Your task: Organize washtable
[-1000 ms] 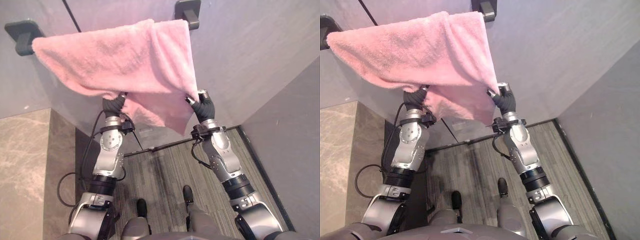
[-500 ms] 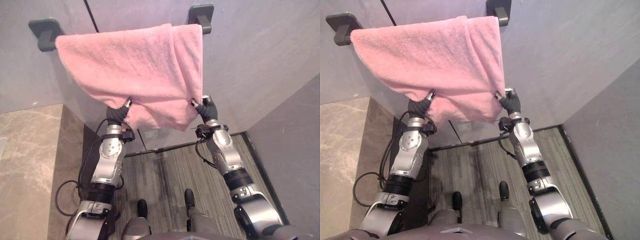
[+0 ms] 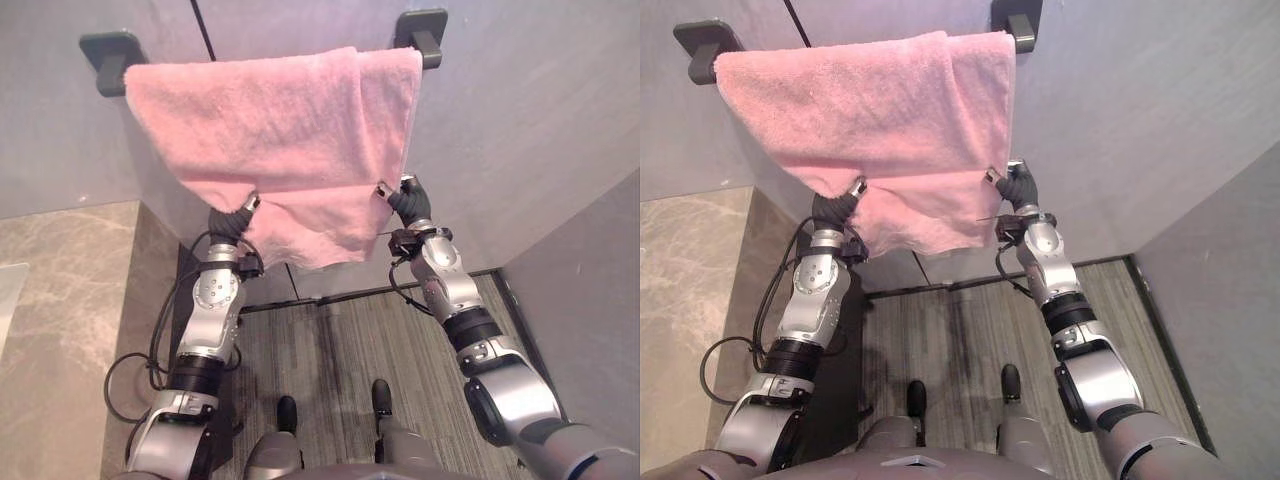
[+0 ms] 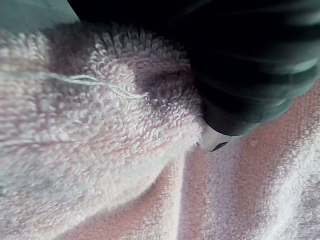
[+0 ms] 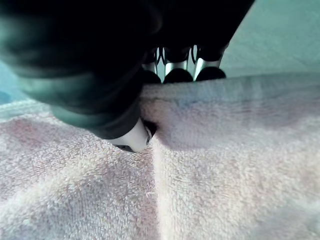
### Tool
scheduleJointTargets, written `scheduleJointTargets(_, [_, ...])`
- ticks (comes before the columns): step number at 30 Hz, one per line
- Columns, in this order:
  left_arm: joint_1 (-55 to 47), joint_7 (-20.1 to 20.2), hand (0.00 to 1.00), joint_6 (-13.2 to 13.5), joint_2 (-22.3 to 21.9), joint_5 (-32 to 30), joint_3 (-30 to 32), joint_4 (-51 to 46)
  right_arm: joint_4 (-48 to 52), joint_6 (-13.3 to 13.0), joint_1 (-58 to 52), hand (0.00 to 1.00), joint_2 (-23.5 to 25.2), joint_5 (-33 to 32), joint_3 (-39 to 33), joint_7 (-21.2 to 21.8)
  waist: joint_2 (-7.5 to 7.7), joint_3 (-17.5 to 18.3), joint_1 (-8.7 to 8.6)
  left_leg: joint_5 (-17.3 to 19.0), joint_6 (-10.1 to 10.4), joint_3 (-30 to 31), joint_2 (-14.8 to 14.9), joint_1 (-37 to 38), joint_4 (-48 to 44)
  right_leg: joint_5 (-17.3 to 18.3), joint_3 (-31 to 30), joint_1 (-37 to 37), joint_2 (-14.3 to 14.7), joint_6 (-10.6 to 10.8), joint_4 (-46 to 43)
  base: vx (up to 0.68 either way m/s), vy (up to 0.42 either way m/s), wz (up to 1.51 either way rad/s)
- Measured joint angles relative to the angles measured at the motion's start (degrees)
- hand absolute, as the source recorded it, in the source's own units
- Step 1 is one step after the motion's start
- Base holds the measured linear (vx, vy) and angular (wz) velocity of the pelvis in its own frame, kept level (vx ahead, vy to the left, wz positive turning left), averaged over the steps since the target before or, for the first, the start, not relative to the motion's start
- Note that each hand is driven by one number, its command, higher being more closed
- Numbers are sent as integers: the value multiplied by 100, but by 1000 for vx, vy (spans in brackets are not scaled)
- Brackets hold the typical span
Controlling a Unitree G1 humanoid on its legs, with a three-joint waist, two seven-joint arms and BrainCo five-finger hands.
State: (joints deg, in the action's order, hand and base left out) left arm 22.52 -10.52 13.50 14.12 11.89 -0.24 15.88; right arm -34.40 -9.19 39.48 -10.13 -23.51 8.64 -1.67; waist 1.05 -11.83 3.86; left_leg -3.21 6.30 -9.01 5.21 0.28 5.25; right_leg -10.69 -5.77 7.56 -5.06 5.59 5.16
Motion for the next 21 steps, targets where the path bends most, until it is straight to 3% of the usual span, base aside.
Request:
scheduleJointTargets(2, [-1,-2,100,-2,0,2,175,22,-1,0,-1,0,-7,-1,-106,-18,-44,1,-2,0,-1,2,1,0,0,6,-2,3,3,0,0,0,0,0])
scheduleJointTargets(3, [-1,-2,0,-12,1,2,316,34,1,0,-1,0,-21,2,-224,-20,-74,6,-1,0,-1,3,1,-2,0,7,-4,7,5,0,0,0,0,0])
scheduleJointTargets(9, [-2,-17,0,-41,2,4,554,38,4,3,-6,0,-215,77,-443,-126,-101,7,11,0,-1,4,3,-1,0,9,-4,7,6,0,0,0,0,0])
scheduleJointTargets(13, [-63,-427,0,-40,112,32,1402,42,9,5,-187,0,-545,102,-1166,-559,-106,4,9,1,-1,-2,5,0,0,10,-7,12,8,-1,0,0,0,0])
scheduleJointTargets(16, [-247,-501,0,-40,339,32,1525,71,77,4,-343,0,-759,109,-1336,-631,-107,3,-6,1,0,-19,10,1,0,9,-26,25,13,-3,0,-1,0,-3])
scheduleJointTargets(21, [-330,-443,0,-37,346,12,1324,78,364,-3,-451,0,-742,167,-1290,-642,-113,4,7,1,0,-24,13,5,-3,7,-33,27,16,-5,1,-2,0,-1])
